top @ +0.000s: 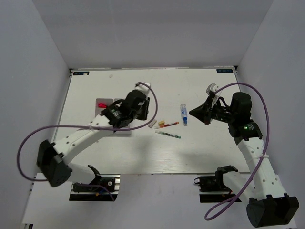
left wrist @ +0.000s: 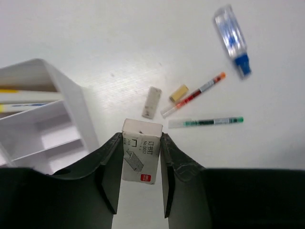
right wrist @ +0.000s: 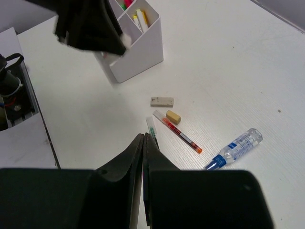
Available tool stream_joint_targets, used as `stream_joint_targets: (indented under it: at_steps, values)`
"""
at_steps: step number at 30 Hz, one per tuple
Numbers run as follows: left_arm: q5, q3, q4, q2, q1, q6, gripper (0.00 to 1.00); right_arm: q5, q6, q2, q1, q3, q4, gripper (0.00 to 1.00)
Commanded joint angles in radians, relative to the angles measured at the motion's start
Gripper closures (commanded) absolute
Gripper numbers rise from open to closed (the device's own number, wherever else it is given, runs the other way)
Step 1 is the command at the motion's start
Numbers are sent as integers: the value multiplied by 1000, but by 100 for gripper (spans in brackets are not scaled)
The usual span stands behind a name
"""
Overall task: Sort the stationery into containers
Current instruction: Place the stationery in the storage box.
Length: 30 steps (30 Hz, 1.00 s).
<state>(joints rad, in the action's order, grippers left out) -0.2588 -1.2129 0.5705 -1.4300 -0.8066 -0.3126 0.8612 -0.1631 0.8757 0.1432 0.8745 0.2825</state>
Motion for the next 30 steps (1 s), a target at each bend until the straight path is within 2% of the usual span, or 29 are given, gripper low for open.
stream_joint_targets:
  at_steps: [1,3,7,11,16,21,25,26,29,30]
  values:
    - [-192,85,-84,137,17,-80,100,30,10,-21,-10,0,-25,93]
    - [-320,147,-93,206,46,-146,100,39,11,-23,-8,-3,-23,93]
    - [-440,287,-185,305,109,-224,100,48,13,-30,-11,-6,-23,93]
    - [-577,364,-253,364,165,-281,100,68,11,-35,-11,-5,-19,93]
    - [-643,430,-323,411,221,-303,100,82,10,-44,-19,-9,-11,93]
    - [-714,443,-325,379,260,-353,100,91,7,-47,-22,-9,-11,93]
    - [-776,420,-224,298,297,-555,100,96,7,-52,-28,-11,-3,93]
    - [-787,408,-200,283,297,-654,100,99,7,-52,-30,-11,-5,93]
    - [-797,375,-92,235,322,-829,100,108,7,-52,-33,-14,-5,93]
    - [-797,357,-54,209,333,-851,100,110,7,-50,-31,-11,-5,93]
